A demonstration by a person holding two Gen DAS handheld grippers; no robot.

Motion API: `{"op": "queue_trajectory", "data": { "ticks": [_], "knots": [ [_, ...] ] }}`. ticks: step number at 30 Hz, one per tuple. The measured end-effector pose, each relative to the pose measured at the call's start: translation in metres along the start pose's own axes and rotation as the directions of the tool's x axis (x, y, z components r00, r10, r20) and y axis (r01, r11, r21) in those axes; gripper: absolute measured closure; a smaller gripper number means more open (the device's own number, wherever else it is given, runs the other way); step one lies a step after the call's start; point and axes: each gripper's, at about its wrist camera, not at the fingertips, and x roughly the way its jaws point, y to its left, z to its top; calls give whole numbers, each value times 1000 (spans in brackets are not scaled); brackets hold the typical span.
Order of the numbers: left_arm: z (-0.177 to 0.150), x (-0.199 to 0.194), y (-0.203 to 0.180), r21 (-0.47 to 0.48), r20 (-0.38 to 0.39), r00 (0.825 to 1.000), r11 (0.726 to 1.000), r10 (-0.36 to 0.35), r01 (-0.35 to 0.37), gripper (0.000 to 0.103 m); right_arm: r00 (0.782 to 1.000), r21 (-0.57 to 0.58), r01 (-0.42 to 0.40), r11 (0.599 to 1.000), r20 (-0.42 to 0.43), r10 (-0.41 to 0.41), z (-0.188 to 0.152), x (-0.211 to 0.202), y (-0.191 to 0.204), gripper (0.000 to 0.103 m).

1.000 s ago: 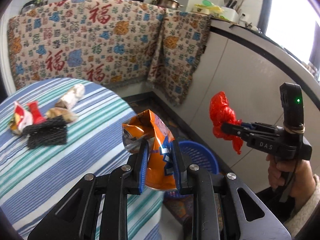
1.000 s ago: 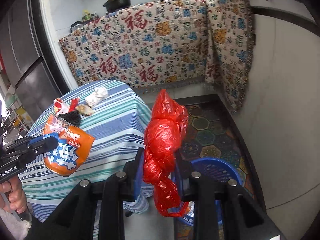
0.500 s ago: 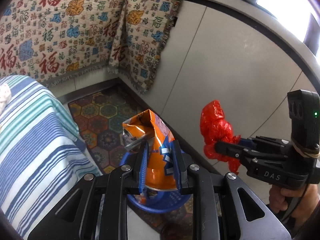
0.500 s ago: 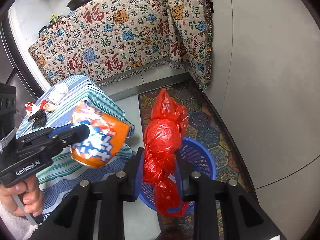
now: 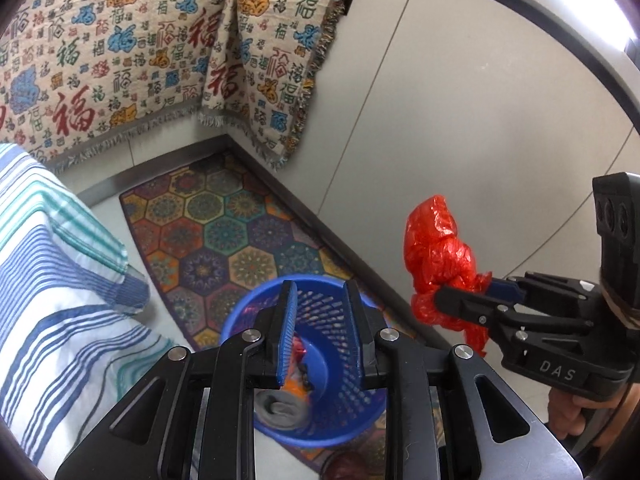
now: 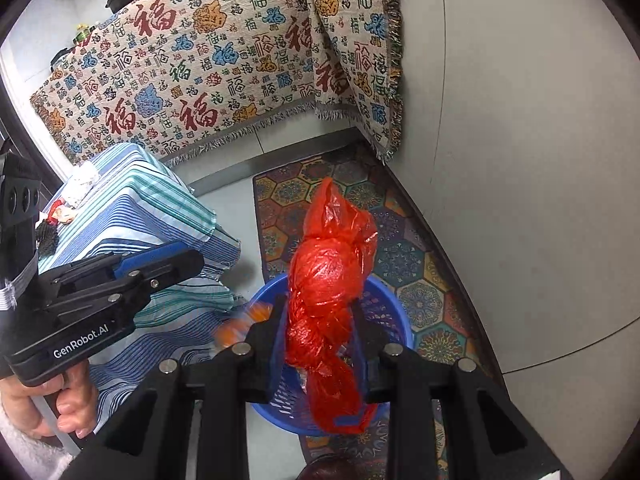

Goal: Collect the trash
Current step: 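Carry the can and bag over the blue wastebasket and open both grippers, then move both tools back over the table toward the remaining wrappers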

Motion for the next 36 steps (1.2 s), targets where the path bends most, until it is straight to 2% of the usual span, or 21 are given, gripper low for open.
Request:
{"op": "queue_trajectory", "data": {
  "ticks": [2, 5, 7, 8, 9, 10, 11, 14, 17, 19, 22, 25, 27, 31, 34, 36],
  "knots": [
    [3, 4, -2, 3, -2, 1000, 1000, -5, 5, 78, 1000, 8, 3, 1000, -1, -3, 0, 3, -2, 73],
    [7, 5, -2, -4, 9, 1000, 1000, -9, 9, 67, 1000, 6, -3, 1000, -11, 3, -1, 6, -2, 73],
    [9, 0, -1, -7, 26, 1000, 1000, -6, 7, 49, 1000, -2, -11, 1000, -26, 11, -1, 9, -1, 72],
    [9, -3, 0, -9, 35, 999, 1000, 2, -1, 44, 999, -4, -18, 1000, -42, 18, -1, 12, -1, 65],
    [9, -5, 1, -12, 43, 999, 1000, 10, -9, 38, 998, -3, -21, 1000, -53, 20, -1, 13, -2, 46],
    [11, -7, 2, -17, 49, 999, 1000, 17, -16, 34, 998, -2, -13, 1000, -54, 13, -1, 13, -2, 37],
    [11, -11, 4, -22, 54, 998, 1000, 23, -22, 33, 999, 0, -12, 1000, -48, 12, -1, 12, -2, 33],
    [12, -26, 11, -27, 68, 997, 999, 44, -42, 31, 999, 18, -20, 1000, -27, 21, 0, 6, -4, 33],
    [7, -48, 18, -24, 80, 995, 998, 65, -64, 30, 1000, 29, 3, 1000, 22, -3, 2, -4, -2, 33],
    [0, -68, 23, -19, 92, 992, 996, 91, -89, 25, 997, 22, 24, 999, 69, -26, 5, -13, 5, 33],
    [-26, -104, 37, -3, 110, 984, 990, 144, -144, 18, 988, -13, 43, 999, 149, -40, 13, -29, 25, 32],
    [-59, -137, 63, -33, 87, 975, 979, 204, -202, 17, 979, -73, 33, 997, 205, -18, 16, -39, 54, 31],
    [-80, -156, 84, -54, 68, 963, 964, 262, -259, 17, 976, -126, 19, 992, 219, 10, 18, -41, 80, 31],
    [-113, -189, 137, -96, 26, 919, 916, 393, -389, 17, 975, -254, -42, 966, 203, 95, 16, -37, 145, 31],
    [-126, -209, 181, -167, 1, 890, 878, 455, -449, 17, 974, -346, -122, 930, 137, 178, 10, -27, 200, 31],
    [-132, -221, 208, -207, -12, 877, 857, 480, -472, 17, 971, -395, -185, 900, 69, 230, 3, -15, 236, 31]
  ]
}}
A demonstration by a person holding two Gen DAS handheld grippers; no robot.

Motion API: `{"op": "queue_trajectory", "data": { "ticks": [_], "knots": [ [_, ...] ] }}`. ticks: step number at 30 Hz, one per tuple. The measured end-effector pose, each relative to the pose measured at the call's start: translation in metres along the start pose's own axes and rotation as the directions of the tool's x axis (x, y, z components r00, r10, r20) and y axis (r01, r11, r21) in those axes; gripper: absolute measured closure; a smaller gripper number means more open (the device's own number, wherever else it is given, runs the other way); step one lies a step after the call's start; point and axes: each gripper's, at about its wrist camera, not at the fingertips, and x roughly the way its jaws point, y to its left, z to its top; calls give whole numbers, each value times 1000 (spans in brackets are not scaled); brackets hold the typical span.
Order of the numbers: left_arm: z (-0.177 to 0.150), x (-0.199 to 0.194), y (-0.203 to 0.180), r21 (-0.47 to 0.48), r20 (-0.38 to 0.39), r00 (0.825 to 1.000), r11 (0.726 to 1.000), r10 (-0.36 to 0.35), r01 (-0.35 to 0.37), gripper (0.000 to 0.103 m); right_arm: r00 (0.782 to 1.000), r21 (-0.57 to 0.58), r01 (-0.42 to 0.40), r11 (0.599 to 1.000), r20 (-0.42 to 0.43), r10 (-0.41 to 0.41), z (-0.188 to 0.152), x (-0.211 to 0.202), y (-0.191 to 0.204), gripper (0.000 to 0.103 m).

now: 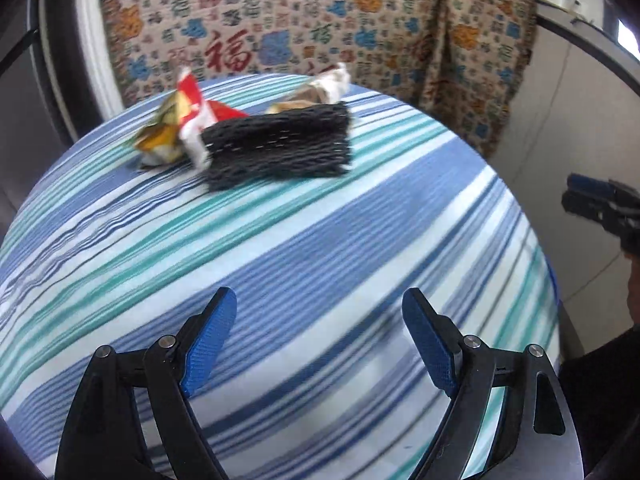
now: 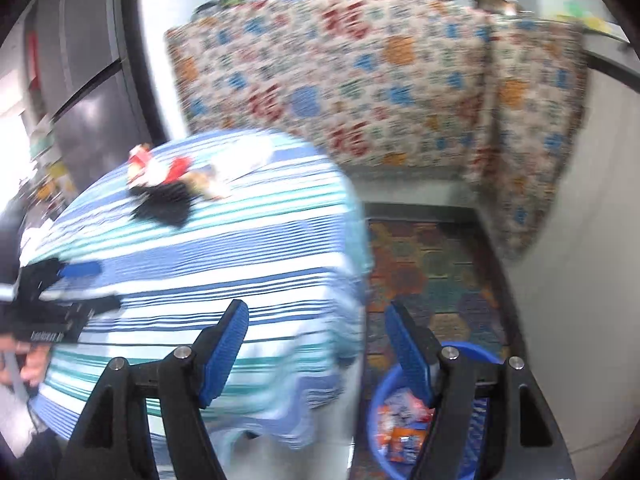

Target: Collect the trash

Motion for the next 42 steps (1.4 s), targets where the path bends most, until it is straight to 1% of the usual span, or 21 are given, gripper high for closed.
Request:
{"op": "queue_trajectory", "data": {
  "ticks": [2, 3, 4, 6, 8, 11, 15, 17, 19, 22, 25, 29, 30, 31, 32, 33, 35, 36, 39, 42],
  "knots": [
    [4, 3, 23, -37, -2, 1000, 999, 24, -24, 17, 998, -48, -56, 997, -39, 54, 4, 18, 31, 31],
    [3, 5, 36, -51, -6, 999, 998, 35, -35, 17, 996, -74, -70, 995, -54, 66, 4, 25, 45, 31],
    [5, 7, 45, -67, -10, 999, 996, 49, -50, 17, 995, -102, -77, 992, -67, 71, 5, 32, 57, 31],
    [4, 9, 65, -97, -19, 998, 994, 54, -56, 17, 994, -150, -83, 985, -83, 71, 4, 45, 76, 31],
    [8, 12, 75, -107, -23, 997, 992, 71, -73, 14, 992, -162, -94, 982, -100, 79, 5, 55, 86, 31],
    [12, 19, 88, -90, -37, 995, 991, 93, -96, 10, 988, -157, -113, 981, -122, 94, 3, 64, 96, 31],
    [25, 31, 109, -117, -46, 993, 987, 106, -111, 5, 990, -185, -105, 977, -114, 84, 2, 68, 108, 29],
    [35, 41, 112, -82, -57, 991, 989, 122, -126, 4, 991, -197, -95, 976, -111, 74, 0, 68, 113, 29],
    [48, 54, 115, -43, -59, 993, 994, 100, -102, 1, 991, -204, -97, 974, -106, 77, 0, 69, 117, 28],
    [68, 70, 121, 8, -58, 996, 998, 62, -61, 1, 992, -204, -97, 974, -103, 77, 0, 70, 117, 27],
    [87, 85, 121, 85, -53, 998, 996, 27, -23, 1, 992, -206, -97, 974, -98, 79, 0, 70, 118, 27],
    [106, 98, 125, 138, -44, 999, 990, 6, 0, 1, 992, -209, -101, 973, -96, 83, -1, 70, 118, 27],
    [108, 99, 125, 149, -40, 999, 989, -1, 7, 4, 992, -211, -103, 972, -97, 84, 0, 70, 118, 27],
    [111, 100, 125, 159, -37, 999, 987, -15, 20, 11, 992, -212, -105, 972, -97, 86, 0, 70, 117, 27],
    [111, 100, 125, 162, -36, 998, 986, -42, 48, 17, 991, -212, -106, 971, -97, 87, 0, 70, 117, 27],
    [112, 99, 125, 164, -35, 997, 984, -68, 73, 30, 991, -213, -108, 971, -98, 88, 0, 71, 116, 27],
    [111, 96, 124, 173, -19, 998, 983, -61, 63, 34, 991, -215, -110, 970, -101, 90, 1, 72, 116, 27],
    [109, 93, 123, 180, -17, 998, 981, -67, 69, 48, 991, -217, -111, 970, -102, 90, 2, 73, 116, 27],
    [95, 81, 122, 177, -9, 999, 983, -37, 38, 49, 990, -216, -112, 970, -111, 89, 3, 74, 116, 27],
    [73, 61, 128, 135, -20, 1000, 990, -23, 26, 50, 989, -216, -111, 970, -122, 86, 5, 75, 116, 27]
  ]
}}
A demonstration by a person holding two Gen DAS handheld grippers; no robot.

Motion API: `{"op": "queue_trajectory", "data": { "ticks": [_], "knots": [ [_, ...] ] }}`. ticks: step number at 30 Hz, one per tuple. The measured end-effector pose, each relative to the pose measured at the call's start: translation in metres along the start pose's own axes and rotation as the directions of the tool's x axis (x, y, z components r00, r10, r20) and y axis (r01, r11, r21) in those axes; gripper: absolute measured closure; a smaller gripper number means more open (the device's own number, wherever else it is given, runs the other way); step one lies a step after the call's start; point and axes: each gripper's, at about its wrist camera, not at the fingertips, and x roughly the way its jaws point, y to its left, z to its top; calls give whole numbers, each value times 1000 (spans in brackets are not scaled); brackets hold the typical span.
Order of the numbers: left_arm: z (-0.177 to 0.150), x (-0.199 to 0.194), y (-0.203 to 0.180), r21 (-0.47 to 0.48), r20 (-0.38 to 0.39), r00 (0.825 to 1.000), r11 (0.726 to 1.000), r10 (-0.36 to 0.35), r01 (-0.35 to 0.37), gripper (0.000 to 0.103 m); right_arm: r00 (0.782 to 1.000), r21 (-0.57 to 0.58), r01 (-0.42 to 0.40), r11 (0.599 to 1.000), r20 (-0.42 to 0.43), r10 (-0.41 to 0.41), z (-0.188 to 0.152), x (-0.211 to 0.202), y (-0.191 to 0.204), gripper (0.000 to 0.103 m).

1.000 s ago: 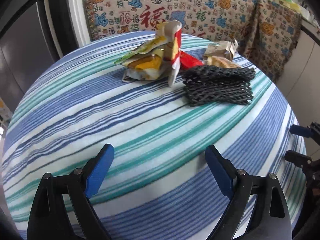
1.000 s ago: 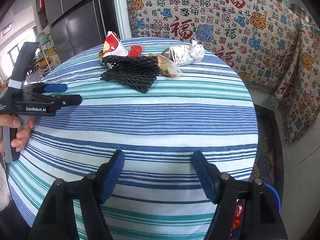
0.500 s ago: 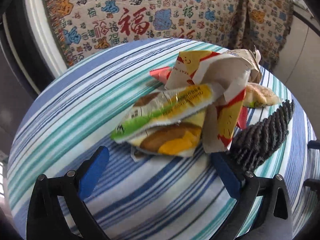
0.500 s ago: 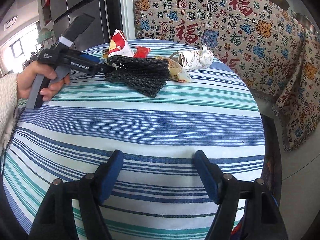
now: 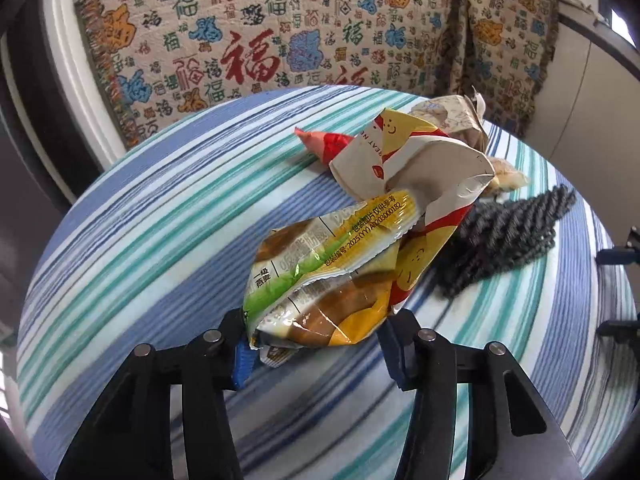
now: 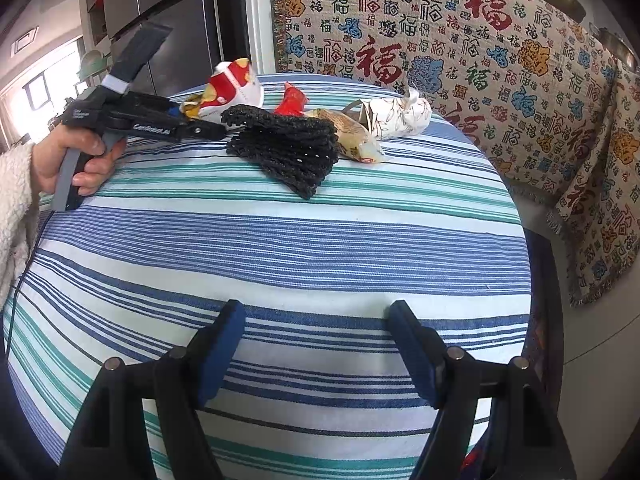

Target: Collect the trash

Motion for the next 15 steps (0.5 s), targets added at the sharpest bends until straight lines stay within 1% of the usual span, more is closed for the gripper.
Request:
{"op": "queue_trajectory", "data": {
  "ticks": [2, 4, 7, 8, 10, 12, 14, 15],
  "knots": [
    [-19, -16, 1, -46, -32, 999, 999, 12, -13, 45, 1000, 0, 2, 1000, -5, -2, 0, 0, 0, 27],
    [-37, -31, -1, -65, -54, 998, 997, 28, -31, 34, 1000, 2, 4, 1000, -9, -4, 0, 0, 1, 27],
    [-57, -53, -7, -61, -35, 999, 998, -20, 18, 30, 1000, 5, 10, 1000, -7, -10, -1, 0, 2, 27],
    [-60, -58, -8, -67, -22, 999, 997, -28, 26, 29, 1000, 8, 12, 1000, -6, -12, -1, -1, 2, 27],
    [-61, -64, -5, -87, 12, 1000, 996, -19, 20, 28, 1000, 15, 18, 1000, -4, -18, -2, -1, 3, 27],
    [-58, -65, 4, -140, 39, 999, 990, -13, 19, 28, 1000, 21, 24, 999, -1, -24, -2, -2, 4, 27],
    [-53, -61, 12, -184, 51, 998, 982, -27, 36, 27, 1000, 27, 30, 999, 1, -30, -3, -2, 5, 27],
    [-50, -58, 14, -193, 54, 998, 980, -35, 45, 25, 1000, 29, 31, 999, 1, -31, -3, -2, 5, 27]
  ]
}}
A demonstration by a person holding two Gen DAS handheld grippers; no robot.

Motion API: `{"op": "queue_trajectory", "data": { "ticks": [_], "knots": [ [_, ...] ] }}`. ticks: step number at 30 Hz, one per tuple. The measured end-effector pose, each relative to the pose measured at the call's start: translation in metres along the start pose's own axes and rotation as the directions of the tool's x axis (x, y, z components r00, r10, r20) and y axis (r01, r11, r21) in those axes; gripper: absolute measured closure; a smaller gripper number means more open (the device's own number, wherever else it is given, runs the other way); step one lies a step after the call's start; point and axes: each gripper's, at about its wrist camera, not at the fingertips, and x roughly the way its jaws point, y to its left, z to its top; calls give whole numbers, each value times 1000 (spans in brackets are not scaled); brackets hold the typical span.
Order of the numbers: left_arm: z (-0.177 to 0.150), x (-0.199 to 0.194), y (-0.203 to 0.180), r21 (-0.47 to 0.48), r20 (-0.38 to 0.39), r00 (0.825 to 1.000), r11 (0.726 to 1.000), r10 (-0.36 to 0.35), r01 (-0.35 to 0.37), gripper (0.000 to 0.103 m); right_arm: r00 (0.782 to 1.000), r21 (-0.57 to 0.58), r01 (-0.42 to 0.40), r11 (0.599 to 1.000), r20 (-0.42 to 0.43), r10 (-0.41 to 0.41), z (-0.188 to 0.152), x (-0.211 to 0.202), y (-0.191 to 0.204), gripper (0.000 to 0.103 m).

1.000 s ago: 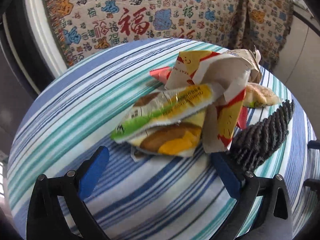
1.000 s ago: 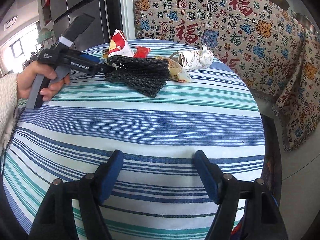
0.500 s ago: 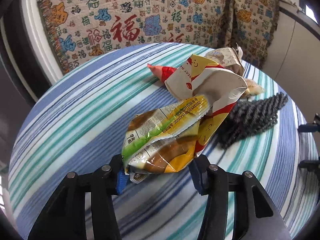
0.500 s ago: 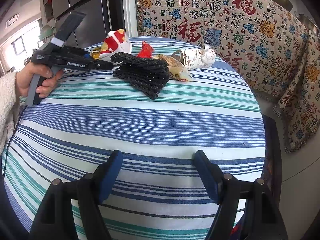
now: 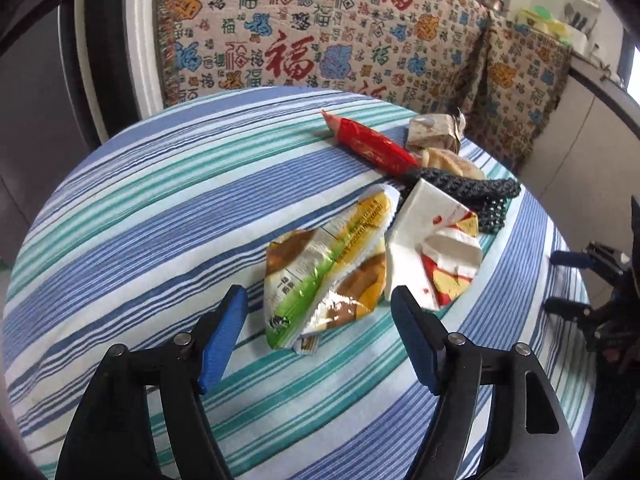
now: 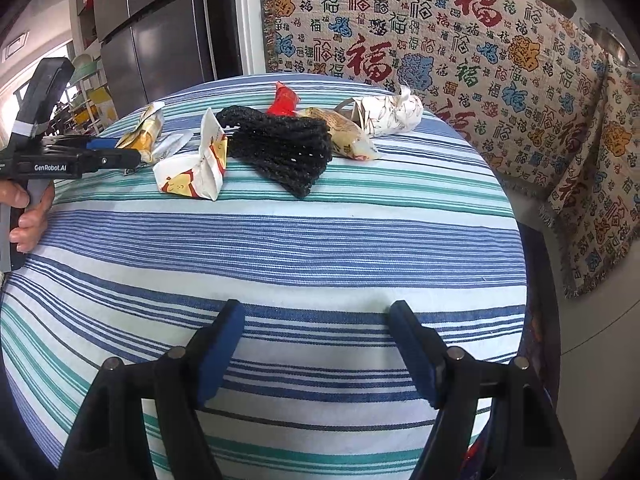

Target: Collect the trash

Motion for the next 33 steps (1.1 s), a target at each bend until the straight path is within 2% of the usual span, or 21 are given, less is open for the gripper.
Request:
{"op": "queue_trajectory", "data": {
  "ticks": [3, 4, 5, 6, 7, 9, 14, 16, 18, 20, 21, 23, 25, 30, 31, 32, 33],
  "knots": [
    [9, 9, -1, -9, 9, 1000, 1000, -20, 20, 15, 1000, 1, 0, 1000, 0, 0, 0, 0, 0, 26],
    [10, 12, -3, -10, 12, 1000, 1000, -23, 23, 17, 1000, 0, -1, 1000, 0, 1, 0, 0, 0, 26],
    [11, 14, -5, -8, 14, 1000, 1000, -24, 24, 23, 1000, 0, -4, 1000, -1, 4, 1, 0, -1, 26],
    [13, 17, -6, -4, 10, 1000, 1000, -18, 18, 46, 1000, -1, -10, 1000, -6, 10, 1, 0, -1, 26],
    [13, 18, -7, 0, 4, 1000, 1000, -3, 3, 53, 1000, -6, -14, 1000, -12, 14, 2, 0, -2, 26],
    [13, 15, -5, -15, 7, 1000, 1000, 5, -5, 57, 999, -10, -28, 1000, -23, 28, 5, 1, -6, 26],
    [-5, -4, 11, -130, -12, 993, 984, 119, -120, 58, 991, 20, -128, 992, -45, 129, 20, 4, -15, 26],
    [-15, -13, 14, -176, -22, 990, 974, 142, -144, 58, 969, 49, -241, 969, -50, 244, 28, 6, -10, 26],
    [-23, -20, 13, -204, -25, 988, 966, 156, -157, 58, 955, 28, -287, 957, -64, 289, 35, 13, 5, 28],
    [-34, -27, 11, -229, -22, 988, 961, 156, -157, 57, 957, -28, -278, 960, -92, 274, 43, 27, 24, 33],
    [-39, -31, 10, -239, -20, 988, 958, 156, -156, 56, 966, -62, -252, 966, -77, 247, 48, 30, 31, 36],
    [-47, -36, 8, -246, -16, 988, 957, 152, -152, 52, 969, -77, -243, 967, -70, 237, 62, 41, 40, 37],
    [-53, -34, 8, -237, -38, 991, 963, 126, -131, 34, 964, -65, -264, 962, -58, 261, 74, 51, 45, 37],
    [-61, -34, 8, -171, -24, 991, 976, 132, -134, 25, 960, -71, -278, 958, -3, 279, 86, 62, 62, 39],
    [-61, -34, 10, -169, -17, 991, 977, 132, -133, 23, 959, -59, -281, 958, 1, 282, 87, 63, 62, 42],
    [-62, -34, 10, -163, -14, 991, 977, 134, -135, 22, 960, -51, -280, 959, 8, 280, 88, 62, 62, 53],
    [-62, -32, 10, -157, -17, 990, 977, 142, -143, 19, 960, -42, -281, 959, 11, 281, 88, 62, 63, 58]
  ]
}}
